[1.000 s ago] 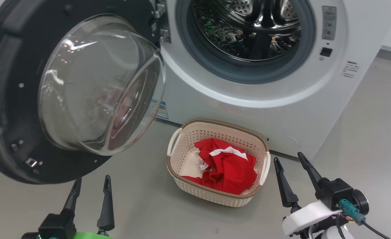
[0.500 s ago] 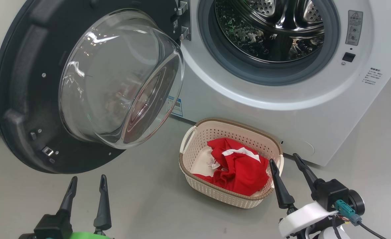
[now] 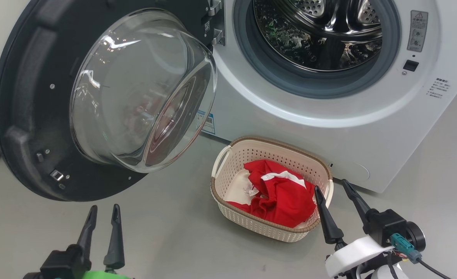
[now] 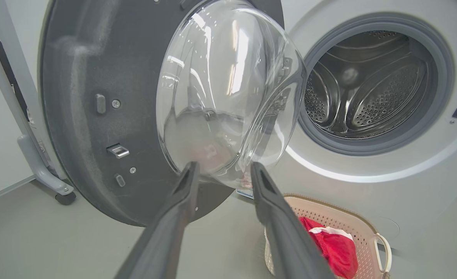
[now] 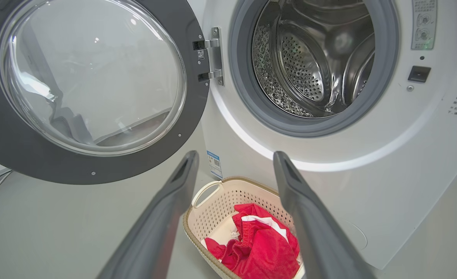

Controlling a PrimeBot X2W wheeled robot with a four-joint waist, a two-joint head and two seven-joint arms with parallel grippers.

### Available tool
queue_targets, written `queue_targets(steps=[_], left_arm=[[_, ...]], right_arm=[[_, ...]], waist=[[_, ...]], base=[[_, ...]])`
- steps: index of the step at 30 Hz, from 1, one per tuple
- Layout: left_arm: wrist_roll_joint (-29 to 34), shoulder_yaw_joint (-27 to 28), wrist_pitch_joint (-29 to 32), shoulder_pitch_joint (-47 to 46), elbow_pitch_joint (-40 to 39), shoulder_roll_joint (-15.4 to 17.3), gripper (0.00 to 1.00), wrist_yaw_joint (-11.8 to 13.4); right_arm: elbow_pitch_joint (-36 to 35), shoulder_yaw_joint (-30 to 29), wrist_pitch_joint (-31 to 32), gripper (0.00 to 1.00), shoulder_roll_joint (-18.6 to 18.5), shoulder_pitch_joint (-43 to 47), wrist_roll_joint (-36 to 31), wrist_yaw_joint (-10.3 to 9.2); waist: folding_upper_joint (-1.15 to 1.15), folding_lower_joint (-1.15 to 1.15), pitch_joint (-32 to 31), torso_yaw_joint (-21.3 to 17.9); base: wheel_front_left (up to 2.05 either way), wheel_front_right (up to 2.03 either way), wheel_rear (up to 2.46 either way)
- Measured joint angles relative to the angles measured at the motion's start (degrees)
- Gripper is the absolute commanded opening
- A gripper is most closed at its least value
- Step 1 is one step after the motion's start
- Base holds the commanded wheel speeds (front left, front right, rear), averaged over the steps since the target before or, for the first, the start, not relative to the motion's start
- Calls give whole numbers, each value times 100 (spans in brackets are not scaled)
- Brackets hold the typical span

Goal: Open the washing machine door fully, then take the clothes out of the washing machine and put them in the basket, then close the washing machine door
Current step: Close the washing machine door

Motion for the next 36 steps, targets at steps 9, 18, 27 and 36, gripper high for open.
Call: queue_targets(steps=[9, 18, 27, 36], left_arm=[[-179, -45, 8, 0, -20, 0, 0, -5], [-1980, -148, -5, -4, -425, -5, 0, -456], [-4512, -33, -238, -10, -1034, -11, 0, -765], [-6000, 778, -424, -55, -1584, -22, 0, -1022]], right_arm=[[14, 0, 0, 100, 0, -4, 0, -1], [20, 4, 0, 100, 1, -13, 1, -1], [22, 7, 0, 100, -1, -44, 1, -2], [16, 0, 1, 100, -23, -57, 0, -10]], waist=[[0, 0, 22, 14], [0, 0, 50, 49], [0, 0, 84, 72], [0, 0, 152, 85]], base=[[0, 0, 0], [0, 0, 0], [0, 0, 0], [0, 0, 0]])
